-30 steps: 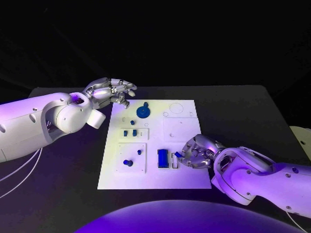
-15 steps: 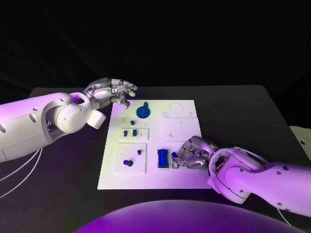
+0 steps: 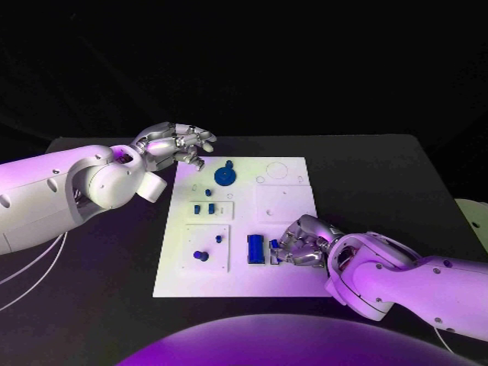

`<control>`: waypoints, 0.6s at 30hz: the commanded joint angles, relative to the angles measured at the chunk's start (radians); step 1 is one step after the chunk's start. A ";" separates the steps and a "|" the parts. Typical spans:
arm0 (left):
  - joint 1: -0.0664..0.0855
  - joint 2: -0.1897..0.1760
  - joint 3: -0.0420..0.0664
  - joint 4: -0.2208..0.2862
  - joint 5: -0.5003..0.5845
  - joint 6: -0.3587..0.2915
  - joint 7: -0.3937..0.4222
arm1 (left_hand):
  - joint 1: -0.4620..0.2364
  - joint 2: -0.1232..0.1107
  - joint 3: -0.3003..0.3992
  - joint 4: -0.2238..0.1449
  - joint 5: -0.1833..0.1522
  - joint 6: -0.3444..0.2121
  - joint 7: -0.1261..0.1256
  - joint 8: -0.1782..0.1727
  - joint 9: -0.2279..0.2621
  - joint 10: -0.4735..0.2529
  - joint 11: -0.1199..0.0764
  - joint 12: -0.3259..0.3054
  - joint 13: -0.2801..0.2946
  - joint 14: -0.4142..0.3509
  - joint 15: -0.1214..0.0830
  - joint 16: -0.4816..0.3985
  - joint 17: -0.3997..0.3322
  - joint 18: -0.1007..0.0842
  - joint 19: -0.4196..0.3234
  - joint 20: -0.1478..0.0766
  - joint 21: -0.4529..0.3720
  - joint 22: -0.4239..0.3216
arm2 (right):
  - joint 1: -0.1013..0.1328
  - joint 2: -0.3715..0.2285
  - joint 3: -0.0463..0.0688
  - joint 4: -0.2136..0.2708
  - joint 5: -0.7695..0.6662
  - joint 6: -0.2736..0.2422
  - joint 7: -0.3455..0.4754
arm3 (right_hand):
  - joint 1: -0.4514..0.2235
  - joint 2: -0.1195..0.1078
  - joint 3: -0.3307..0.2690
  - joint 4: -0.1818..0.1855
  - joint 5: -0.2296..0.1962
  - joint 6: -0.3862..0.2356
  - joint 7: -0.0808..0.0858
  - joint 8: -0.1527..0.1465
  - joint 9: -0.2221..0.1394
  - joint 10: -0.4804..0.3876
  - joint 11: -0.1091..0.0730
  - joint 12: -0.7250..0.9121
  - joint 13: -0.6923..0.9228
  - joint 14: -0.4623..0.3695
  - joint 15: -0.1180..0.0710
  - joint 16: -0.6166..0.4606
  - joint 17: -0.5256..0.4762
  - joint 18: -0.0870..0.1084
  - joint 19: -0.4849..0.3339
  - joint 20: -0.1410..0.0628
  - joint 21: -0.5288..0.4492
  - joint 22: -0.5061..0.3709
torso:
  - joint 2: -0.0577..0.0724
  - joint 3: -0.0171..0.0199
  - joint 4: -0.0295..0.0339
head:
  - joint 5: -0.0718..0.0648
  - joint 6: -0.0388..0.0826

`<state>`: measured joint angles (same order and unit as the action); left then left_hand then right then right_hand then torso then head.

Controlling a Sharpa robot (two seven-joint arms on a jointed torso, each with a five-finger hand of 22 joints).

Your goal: Assemble the parts on the task board

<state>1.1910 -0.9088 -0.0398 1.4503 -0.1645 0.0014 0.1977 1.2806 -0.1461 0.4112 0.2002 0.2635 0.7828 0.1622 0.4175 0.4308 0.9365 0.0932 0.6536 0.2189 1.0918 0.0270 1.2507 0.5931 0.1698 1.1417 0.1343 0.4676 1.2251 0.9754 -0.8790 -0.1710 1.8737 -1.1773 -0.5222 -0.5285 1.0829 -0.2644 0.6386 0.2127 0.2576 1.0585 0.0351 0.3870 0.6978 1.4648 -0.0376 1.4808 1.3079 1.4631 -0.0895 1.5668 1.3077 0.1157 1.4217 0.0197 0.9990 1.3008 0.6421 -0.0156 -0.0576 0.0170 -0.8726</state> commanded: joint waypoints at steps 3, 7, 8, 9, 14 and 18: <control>0.000 0.001 0.001 0.003 0.000 0.017 0.003 | 0.011 -0.001 -0.002 0.006 0.006 -0.009 -0.001 0.005 0.001 -0.004 -0.001 0.001 -0.001 -0.009 0.000 -0.006 0.000 0.010 -0.006 -0.002 -0.002 -0.001 | -0.002 0.004 -0.001 0.003 0.005 0.026 0.015 | -0.006 0.004 -0.006 -0.002 0.005 0.005 -0.001 -0.004 0.001 0.057 0.002 0.005 0.193 0.108 -0.003 0.004 0.263 -0.011 0.005 -0.002 -0.003 0.001 | 0.001 0.0006 -0.0001 | 0.001 0.000; 0.000 0.000 0.001 0.003 0.000 0.017 0.003 | 0.013 -0.001 -0.003 0.007 0.008 -0.010 -0.001 0.006 0.001 -0.004 -0.001 0.001 -0.001 -0.009 0.000 -0.007 0.000 0.010 -0.006 -0.002 -0.001 -0.001 | -0.002 0.005 -0.001 0.006 0.007 0.035 0.020 | -0.007 0.004 -0.006 -0.002 0.005 0.007 -0.001 -0.003 0.001 0.058 0.002 0.006 0.194 0.108 -0.003 0.004 0.263 -0.010 0.005 -0.002 -0.004 0.000 | 0.001 0.0005 -0.0009 | 0.002 0.000; 0.000 0.000 0.001 0.003 0.000 0.017 0.003 | 0.013 -0.001 -0.003 0.007 0.008 -0.010 -0.001 0.006 0.001 -0.004 -0.001 0.001 -0.001 -0.009 0.000 -0.007 0.000 0.010 -0.006 -0.002 -0.001 -0.001 | -0.002 0.005 -0.001 0.007 0.008 0.038 0.021 | -0.010 0.003 -0.009 -0.002 0.002 0.009 -0.002 -0.002 0.002 0.058 0.001 0.005 0.194 0.108 -0.004 0.004 0.263 -0.010 0.004 -0.002 -0.006 0.000 | 0.001 0.0005 -0.0008 | 0.002 0.000; 0.000 0.000 0.001 0.003 0.000 0.018 0.003 | 0.013 -0.001 -0.003 0.007 0.008 -0.010 -0.001 0.006 0.001 -0.004 -0.001 0.001 -0.001 -0.009 0.000 -0.007 0.000 0.010 -0.006 -0.002 -0.001 -0.001 | -0.002 0.005 -0.001 0.008 0.008 0.039 0.022 | -0.011 0.003 -0.009 -0.002 0.001 0.009 -0.002 -0.002 0.002 0.058 0.001 0.006 0.194 0.108 -0.004 0.004 0.263 -0.010 0.004 -0.002 -0.007 -0.001 | 0.001 0.0005 -0.0008 | 0.003 0.000; 0.000 0.000 0.001 0.003 0.000 0.018 0.003 | 0.013 -0.001 -0.003 0.007 0.008 -0.010 -0.001 0.006 0.001 -0.004 -0.001 0.001 -0.001 -0.009 0.000 -0.007 0.000 0.010 -0.006 -0.002 -0.001 -0.001 | -0.003 0.004 -0.001 0.010 0.010 0.041 0.026 | -0.021 0.002 -0.017 0.002 -0.008 0.011 -0.002 -0.003 0.002 0.058 0.001 0.005 0.194 0.108 -0.005 0.004 0.263 -0.010 0.004 -0.003 -0.008 0.000 | 0.000 0.0008 -0.0007 | 0.003 0.000; 0.000 0.001 0.001 0.003 0.000 0.019 0.003 | 0.013 -0.001 -0.003 0.007 0.008 -0.010 -0.001 0.006 0.001 -0.004 -0.001 0.001 -0.001 -0.009 0.000 -0.007 0.000 0.010 -0.006 -0.002 -0.001 -0.001 | -0.003 0.003 -0.001 0.009 0.010 0.038 0.027 | -0.040 0.006 -0.036 0.014 -0.037 0.012 -0.002 -0.006 0.000 0.057 0.001 0.005 0.193 0.108 -0.004 0.004 0.263 -0.010 0.005 -0.003 -0.011 0.000 | 0.000 0.0007 -0.0005 | 0.002 0.000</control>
<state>1.1912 -0.9096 -0.0398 1.4508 -0.1647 0.0031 0.1962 1.2805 -0.1461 0.4084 0.2030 0.2676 0.7792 0.1586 0.4175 0.4306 0.9365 0.0932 0.6536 0.2189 1.0918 0.0270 1.2507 0.5930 0.1699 1.1417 0.1343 0.4676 1.2252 0.9742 -0.8778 -0.1715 1.8796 -1.1692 -0.5053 -0.5192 1.0491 -0.2579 0.6073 0.2268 0.2239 1.0686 0.0319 0.3867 0.6988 1.4648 -0.0375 1.4808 1.3079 1.4631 -0.0895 1.5668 1.3076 0.1157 1.4217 0.0197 0.9929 1.3004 0.6425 -0.0151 -0.0583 0.0194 -0.8726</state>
